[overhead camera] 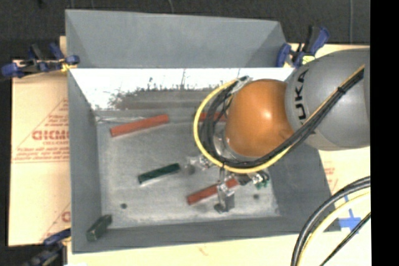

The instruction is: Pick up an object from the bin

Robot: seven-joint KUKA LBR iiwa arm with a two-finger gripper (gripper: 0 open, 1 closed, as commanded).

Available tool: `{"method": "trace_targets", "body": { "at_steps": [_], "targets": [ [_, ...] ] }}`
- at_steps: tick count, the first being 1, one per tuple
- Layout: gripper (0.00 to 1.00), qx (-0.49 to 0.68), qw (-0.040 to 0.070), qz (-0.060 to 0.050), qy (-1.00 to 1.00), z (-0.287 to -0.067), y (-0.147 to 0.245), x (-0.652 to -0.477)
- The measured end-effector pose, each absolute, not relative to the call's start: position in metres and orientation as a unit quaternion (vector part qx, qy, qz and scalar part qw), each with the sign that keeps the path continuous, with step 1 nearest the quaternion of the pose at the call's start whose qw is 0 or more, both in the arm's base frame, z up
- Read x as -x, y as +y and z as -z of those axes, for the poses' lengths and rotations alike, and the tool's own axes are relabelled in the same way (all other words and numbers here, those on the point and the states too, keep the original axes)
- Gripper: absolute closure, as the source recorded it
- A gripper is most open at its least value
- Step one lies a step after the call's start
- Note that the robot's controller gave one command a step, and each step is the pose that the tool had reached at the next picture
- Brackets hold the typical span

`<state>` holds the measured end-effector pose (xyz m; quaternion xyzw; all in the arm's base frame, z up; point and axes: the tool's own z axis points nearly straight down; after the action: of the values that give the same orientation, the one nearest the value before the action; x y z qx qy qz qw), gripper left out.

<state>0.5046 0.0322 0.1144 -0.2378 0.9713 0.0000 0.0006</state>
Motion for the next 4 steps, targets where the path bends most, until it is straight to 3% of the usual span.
{"method": "trace_targets", "body": {
  "at_steps": [1,2,3,4],
  "targets": [
    [1.00,0.265,0.001,0.000,0.964,-0.070,0.006,-0.506],
    [1.00,0.265,0.001,0.000,0.964,-0.070,0.006,-0.506],
    [1.00,0.249,0.001,0.000,0.969,-0.112,-0.045,-0.508],
    [1.00,0.249,0.001,0.000,0.969,-0.112,-0.045,-0.508]
  ]
}}
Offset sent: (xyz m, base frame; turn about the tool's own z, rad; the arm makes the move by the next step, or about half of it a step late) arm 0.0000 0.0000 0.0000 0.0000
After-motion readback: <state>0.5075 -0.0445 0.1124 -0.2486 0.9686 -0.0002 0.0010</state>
